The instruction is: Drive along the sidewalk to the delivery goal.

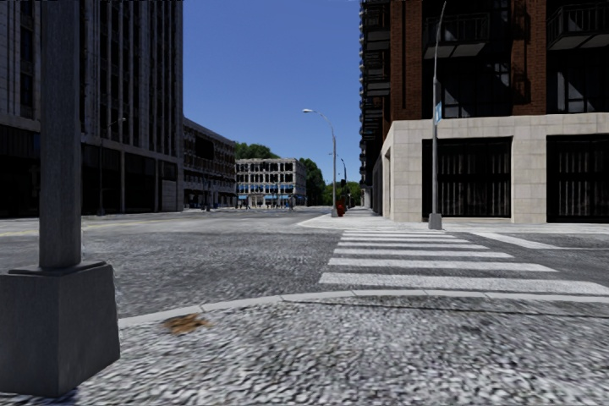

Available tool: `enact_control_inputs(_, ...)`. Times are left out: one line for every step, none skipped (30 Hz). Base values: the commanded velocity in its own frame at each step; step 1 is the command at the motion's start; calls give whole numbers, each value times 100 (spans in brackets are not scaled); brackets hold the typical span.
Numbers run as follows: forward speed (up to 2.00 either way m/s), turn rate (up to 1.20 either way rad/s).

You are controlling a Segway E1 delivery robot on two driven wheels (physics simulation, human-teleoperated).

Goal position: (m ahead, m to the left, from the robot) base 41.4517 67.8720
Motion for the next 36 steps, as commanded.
enact_control_inputs(200,-59)
enact_control_inputs(200,-59)
enact_control_inputs(200,-59)
enact_control_inputs(200,-59)
enact_control_inputs(200,-59)
enact_control_inputs(200,-59)
enact_control_inputs(200,-59)
enact_control_inputs(200,-59)
enact_control_inputs(200,-59)
enact_control_inputs(200,-59)
enact_control_inputs(200,-59)
enact_control_inputs(200,-59)
enact_control_inputs(200,-59)
enact_control_inputs(200,-59)
enact_control_inputs(200,-59)
enact_control_inputs(200,-59)
enact_control_inputs(200,-59)
enact_control_inputs(200,-59)
enact_control_inputs(200,-59)
enact_control_inputs(200,-59)
enact_control_inputs(200,-59)
enact_control_inputs(200,-21)
enact_control_inputs(200,0)
enact_control_inputs(200,0)
enact_control_inputs(200,0)
enact_control_inputs(200,0)
enact_control_inputs(200,0)
enact_control_inputs(200,0)
enact_control_inputs(200,0)
enact_control_inputs(200,0)
enact_control_inputs(200,0)
enact_control_inputs(196,0)
enact_control_inputs(150,0)
enact_control_inputs(131,0)
enact_control_inputs(114,0)
enact_control_inputs(114,0)
